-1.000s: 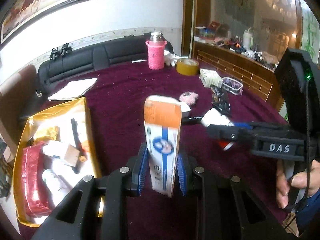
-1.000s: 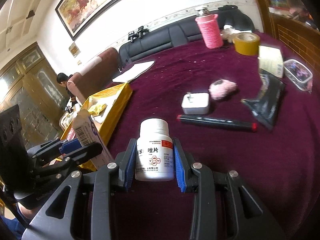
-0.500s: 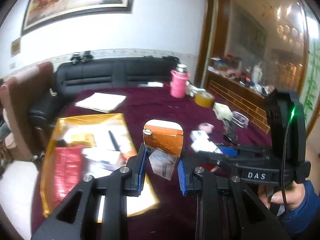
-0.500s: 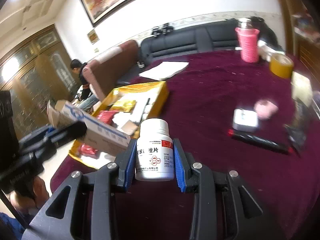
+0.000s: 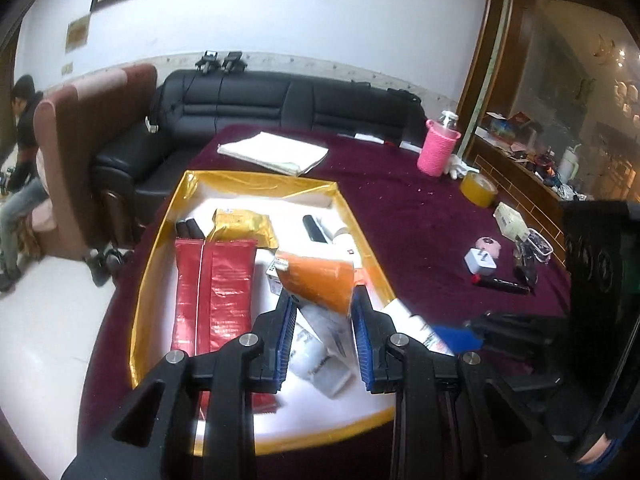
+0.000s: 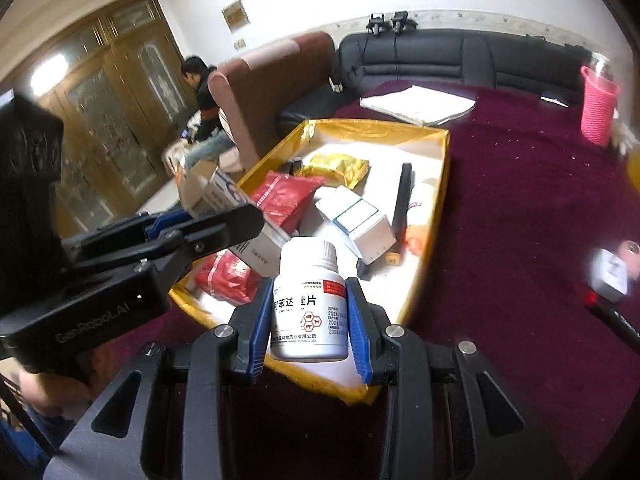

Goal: Organize objects
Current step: 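Carry the pill bottle and ointment box to the tray and lower them in, then open both tools and move them back toward the remaining items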

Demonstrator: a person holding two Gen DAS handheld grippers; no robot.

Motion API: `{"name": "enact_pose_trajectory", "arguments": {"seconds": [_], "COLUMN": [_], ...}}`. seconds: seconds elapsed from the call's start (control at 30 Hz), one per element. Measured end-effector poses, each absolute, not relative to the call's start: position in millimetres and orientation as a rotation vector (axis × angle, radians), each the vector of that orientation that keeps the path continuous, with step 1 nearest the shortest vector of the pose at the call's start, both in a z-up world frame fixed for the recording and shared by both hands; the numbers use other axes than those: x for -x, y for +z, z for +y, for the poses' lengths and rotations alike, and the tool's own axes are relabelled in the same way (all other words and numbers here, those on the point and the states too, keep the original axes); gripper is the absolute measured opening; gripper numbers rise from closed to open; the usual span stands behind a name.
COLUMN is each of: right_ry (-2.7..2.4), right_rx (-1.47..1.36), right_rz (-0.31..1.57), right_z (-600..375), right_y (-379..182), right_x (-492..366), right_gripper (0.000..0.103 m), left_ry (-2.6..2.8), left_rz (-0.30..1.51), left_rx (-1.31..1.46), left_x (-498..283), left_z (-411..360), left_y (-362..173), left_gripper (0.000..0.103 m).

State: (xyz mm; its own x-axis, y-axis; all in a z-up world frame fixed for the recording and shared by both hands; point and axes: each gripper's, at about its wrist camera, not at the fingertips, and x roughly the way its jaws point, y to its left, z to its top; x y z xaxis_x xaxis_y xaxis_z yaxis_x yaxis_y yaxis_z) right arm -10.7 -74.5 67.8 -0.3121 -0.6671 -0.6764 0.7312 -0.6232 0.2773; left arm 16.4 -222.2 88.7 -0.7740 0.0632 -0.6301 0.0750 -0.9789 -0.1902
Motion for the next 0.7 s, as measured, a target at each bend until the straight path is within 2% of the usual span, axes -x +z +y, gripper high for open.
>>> {"name": "enact_pose_trajectory", "arguments": {"seconds": [0.33, 0.53, 0.57, 0.63, 0.7], "right_ry": [-2.036, -2.069, -2.075, -2.077, -2.064], "right_rx": [-1.085, -1.093, -1.095, -1.088, -1.082], "right_rz": [0.109, 0.155, 0.165, 0.173, 0.146], "right_z": [-91.8, -104.3, -105.0, -103.1, -97.2], "right_y": [42.1, 35.3, 35.6, 38.2, 42.7], "right_x": [31.7, 39.2, 39.6, 39.8, 39.9], "right_gripper": [0.032, 0.032, 0.032, 0.033, 0.033], "left_ry": [-2.863, -2.835, -2.831, -2.826, -2.845], "left_rz": [0.307, 0.366, 0.371, 0.384, 0.407], "left_rx": [-1.141, -1.115, -1.114, -1.108, -1.054], "left_x": [18.0, 32.7, 34.1, 34.8, 31.7], "left_z": [-237.5, -255.2, -257.0, -260.3, -262.8], "left_y": [72.8, 80.4, 80.7, 83.3, 88.6], "left_gripper": [0.024, 0.026, 0.03, 0.047, 0.054]}}
